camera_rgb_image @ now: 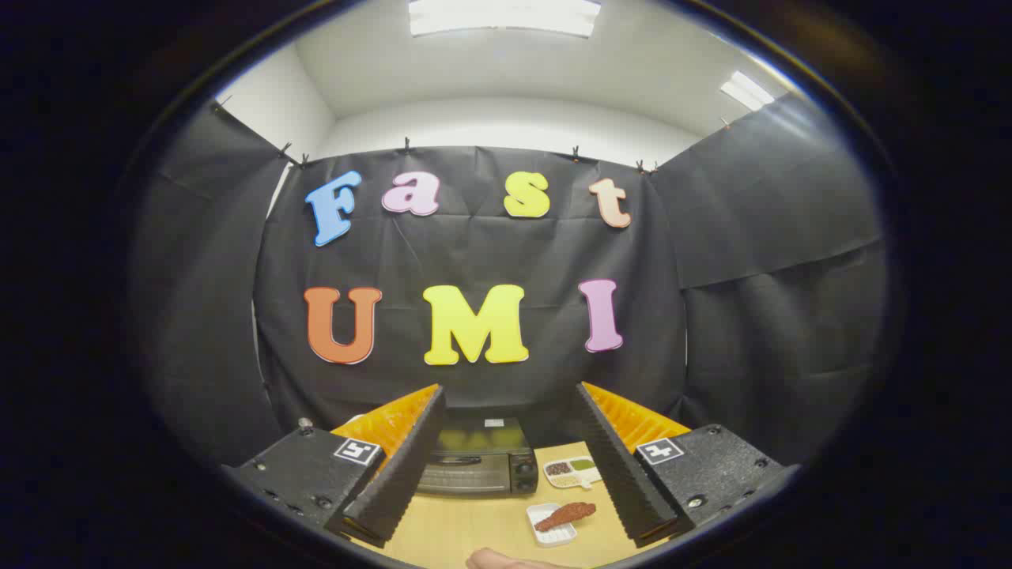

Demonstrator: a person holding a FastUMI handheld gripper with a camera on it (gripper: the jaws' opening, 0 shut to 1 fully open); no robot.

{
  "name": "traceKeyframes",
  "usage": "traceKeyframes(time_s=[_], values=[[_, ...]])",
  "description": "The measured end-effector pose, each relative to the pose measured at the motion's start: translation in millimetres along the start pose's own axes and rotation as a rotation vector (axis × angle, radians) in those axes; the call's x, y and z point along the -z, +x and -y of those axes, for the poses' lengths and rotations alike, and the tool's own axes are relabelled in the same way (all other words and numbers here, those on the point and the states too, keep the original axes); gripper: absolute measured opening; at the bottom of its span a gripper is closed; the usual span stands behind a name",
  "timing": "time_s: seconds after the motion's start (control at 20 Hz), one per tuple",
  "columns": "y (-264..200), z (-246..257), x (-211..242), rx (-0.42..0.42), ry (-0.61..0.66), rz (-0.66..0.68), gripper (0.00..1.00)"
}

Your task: Open the toaster oven, put the food inside, and close the toaster oven door.

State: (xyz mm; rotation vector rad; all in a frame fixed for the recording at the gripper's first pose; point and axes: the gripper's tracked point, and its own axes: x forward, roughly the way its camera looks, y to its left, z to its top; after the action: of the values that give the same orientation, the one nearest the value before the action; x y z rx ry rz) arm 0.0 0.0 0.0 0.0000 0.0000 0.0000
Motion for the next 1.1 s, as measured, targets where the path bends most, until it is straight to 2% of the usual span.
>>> traceKeyframes(time_s=[0.6,0.7,0.95,1.1], values=[[-2,-7,2,-0.023,-0.013,-0.001,1.0],[2,-4,0,-0.006,-0.013,0.017,1.0],[23,-17,5,-0.025,-0.004,0.058,1.0],[49,-21,16,-0.019,-0.001,0.037,1.0]])
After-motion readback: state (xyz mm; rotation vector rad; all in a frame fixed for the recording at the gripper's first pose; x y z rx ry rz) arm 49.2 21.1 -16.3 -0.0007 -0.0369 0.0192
